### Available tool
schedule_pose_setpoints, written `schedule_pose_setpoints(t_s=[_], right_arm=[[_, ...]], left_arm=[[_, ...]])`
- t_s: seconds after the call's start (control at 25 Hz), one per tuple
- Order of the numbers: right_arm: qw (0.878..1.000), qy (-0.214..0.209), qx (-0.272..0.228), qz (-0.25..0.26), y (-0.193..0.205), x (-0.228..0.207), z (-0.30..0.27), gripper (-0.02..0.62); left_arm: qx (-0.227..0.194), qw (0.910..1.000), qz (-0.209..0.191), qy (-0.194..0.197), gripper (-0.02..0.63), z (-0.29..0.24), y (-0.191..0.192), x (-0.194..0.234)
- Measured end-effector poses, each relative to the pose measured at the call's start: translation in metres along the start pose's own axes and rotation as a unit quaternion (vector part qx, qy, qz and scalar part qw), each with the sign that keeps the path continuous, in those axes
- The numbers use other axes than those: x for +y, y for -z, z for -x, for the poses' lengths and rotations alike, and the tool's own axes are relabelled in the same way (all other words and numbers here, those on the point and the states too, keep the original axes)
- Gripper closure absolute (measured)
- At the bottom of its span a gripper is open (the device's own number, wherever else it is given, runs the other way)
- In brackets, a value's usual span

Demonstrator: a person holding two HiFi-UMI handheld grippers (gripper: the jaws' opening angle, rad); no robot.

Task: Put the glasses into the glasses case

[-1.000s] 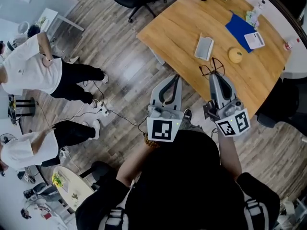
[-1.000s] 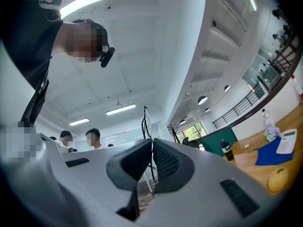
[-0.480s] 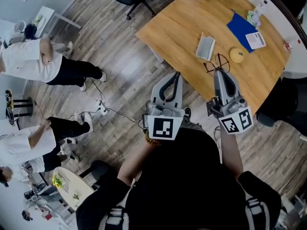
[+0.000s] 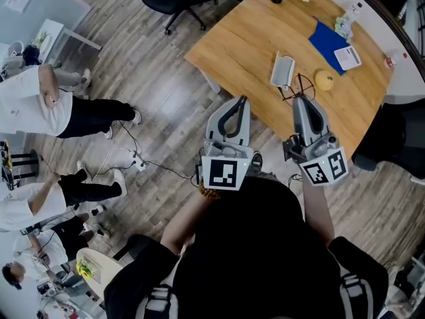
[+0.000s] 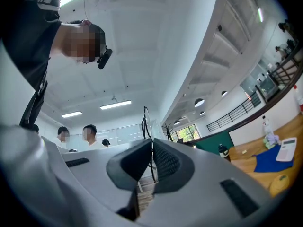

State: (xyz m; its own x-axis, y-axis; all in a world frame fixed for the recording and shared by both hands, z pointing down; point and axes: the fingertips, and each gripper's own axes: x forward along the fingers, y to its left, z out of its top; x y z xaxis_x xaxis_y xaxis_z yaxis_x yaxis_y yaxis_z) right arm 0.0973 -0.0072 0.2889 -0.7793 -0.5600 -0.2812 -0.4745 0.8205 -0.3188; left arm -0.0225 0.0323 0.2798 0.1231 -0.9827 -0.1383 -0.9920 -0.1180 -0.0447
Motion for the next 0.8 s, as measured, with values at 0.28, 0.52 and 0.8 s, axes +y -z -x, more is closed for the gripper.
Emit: schedule_pose_setpoints(t_s=[0.28, 0.52, 0.8], right_arm=[[1.000, 0.006, 0.000, 0.009, 0.008, 0.021, -0.038, 0.580], [1.000, 0.019, -0.002, 0.019, 0.014, 0.028, -0.052, 0.580], [0.998, 0.051, -0.007, 0.026, 0.022, 0.033, -0.063, 0.580]], left_arm=[[-0.008, 0.9998, 0.013, 0.008, 0.583, -0.004, -0.001, 0.045], [-0.013, 0.9993, 0.027, 0.021, 0.584, -0.008, 0.004, 0.063], [-0.011, 0.9982, 0.031, 0.051, 0.584, -0.010, 0.010, 0.081]])
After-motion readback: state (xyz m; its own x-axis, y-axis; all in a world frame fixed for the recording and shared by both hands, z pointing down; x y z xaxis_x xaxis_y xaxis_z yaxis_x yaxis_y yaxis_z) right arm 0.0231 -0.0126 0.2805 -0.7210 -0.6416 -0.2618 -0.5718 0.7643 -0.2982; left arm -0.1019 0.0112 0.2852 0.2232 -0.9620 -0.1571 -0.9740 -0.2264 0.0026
